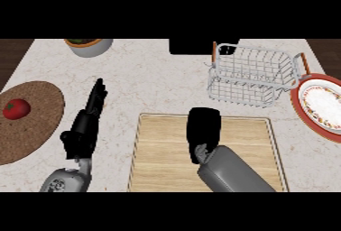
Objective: Pick the lemon from the tray and place it in the tiered basket
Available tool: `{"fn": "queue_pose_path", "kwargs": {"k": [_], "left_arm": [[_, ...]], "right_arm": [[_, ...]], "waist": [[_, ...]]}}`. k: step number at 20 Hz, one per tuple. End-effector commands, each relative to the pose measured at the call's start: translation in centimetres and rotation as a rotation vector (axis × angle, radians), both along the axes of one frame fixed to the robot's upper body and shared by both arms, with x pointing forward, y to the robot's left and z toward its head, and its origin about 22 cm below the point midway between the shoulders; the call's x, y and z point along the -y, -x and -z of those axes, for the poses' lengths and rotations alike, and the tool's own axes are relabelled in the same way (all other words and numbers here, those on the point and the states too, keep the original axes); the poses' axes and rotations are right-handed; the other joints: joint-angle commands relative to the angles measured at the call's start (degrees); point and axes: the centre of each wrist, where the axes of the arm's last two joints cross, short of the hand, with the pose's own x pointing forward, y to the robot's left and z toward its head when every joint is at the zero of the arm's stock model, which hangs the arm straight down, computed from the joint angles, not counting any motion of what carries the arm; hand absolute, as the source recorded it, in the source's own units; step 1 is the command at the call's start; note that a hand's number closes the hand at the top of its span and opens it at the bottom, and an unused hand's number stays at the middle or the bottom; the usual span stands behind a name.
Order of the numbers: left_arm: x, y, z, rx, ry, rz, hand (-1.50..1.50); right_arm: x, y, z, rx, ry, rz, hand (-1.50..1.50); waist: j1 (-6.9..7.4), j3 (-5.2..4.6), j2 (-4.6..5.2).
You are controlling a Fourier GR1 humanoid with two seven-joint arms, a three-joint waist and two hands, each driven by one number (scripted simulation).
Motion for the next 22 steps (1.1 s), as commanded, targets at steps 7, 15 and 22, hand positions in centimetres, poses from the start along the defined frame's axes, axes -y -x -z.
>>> {"fn": "queue_pose_path", "kwargs": {"k": [7,15,22], "left_arm": [[-1.0,-0.1,0.8,-0.003,-0.003,-0.022,0.00],[-0.6,0.2,1.1,-0.020,-0.002,-0.012,0.00],[-0.3,-0.5,0.0,-0.010,-0.004,-0.007,0.00]], "right_arm": [[-2.4,1.6,-10.4,0.350,-0.013,0.221,1.50],[-0.3,1.6,-19.7,0.458,-0.078,0.248,1.50],[1.7,-0.3,-24.2,0.524,-0.285,0.323,1.50]], "waist": [[-1.19,-0.03,-0.71],[-1.47,-0.08,-0.83],[0.16,0.01,-0.23]]}}
